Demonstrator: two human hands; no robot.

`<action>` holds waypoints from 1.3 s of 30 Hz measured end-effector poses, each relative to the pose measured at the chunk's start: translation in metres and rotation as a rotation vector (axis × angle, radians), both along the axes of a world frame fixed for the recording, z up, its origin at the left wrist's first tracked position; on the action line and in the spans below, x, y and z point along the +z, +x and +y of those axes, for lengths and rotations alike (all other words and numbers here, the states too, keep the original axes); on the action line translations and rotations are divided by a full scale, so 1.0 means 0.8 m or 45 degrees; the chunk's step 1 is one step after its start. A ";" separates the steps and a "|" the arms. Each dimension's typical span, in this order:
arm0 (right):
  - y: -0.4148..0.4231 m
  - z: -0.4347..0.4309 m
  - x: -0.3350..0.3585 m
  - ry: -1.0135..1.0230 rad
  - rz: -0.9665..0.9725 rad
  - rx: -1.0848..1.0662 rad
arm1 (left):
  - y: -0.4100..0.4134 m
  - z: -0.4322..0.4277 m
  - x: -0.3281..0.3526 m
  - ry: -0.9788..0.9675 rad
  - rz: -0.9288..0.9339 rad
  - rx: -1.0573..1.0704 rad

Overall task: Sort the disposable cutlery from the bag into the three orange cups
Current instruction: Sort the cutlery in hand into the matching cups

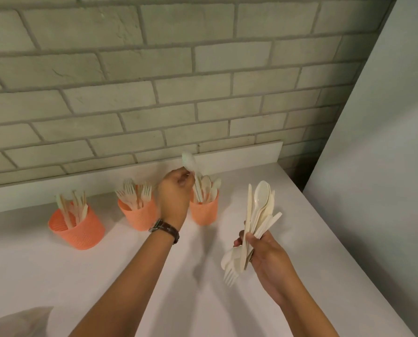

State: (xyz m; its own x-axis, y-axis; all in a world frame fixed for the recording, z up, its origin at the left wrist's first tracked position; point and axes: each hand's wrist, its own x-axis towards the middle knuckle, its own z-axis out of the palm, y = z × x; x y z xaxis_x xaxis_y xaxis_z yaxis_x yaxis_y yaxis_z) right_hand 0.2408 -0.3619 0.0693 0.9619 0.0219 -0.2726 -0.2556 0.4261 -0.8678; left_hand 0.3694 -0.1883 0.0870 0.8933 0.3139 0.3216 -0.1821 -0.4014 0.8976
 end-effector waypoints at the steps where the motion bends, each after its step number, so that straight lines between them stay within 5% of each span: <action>1: 0.000 -0.001 0.000 0.015 0.004 -0.005 | 0.004 -0.003 -0.012 0.041 0.058 -0.033; 6: -0.001 0.000 0.000 0.050 0.035 -0.022 | 0.000 -0.002 -0.055 0.120 0.355 -0.145; 14: -0.002 0.011 0.008 0.181 0.051 0.151 | -0.100 0.000 0.002 -0.089 0.141 -0.318; 18: -0.002 0.028 0.011 0.188 0.031 0.219 | -0.143 0.008 0.024 0.007 0.164 -0.469; 27: -0.006 0.085 0.015 0.030 -0.063 0.423 | -0.173 0.033 0.016 0.020 0.470 -0.304; 33: -0.007 0.120 0.009 -0.157 -0.047 0.551 | -0.187 0.076 0.008 -0.286 0.586 -0.249; 39: 0.002 0.138 0.003 -0.033 0.000 0.592 | -0.195 0.103 0.005 -0.501 0.636 -0.236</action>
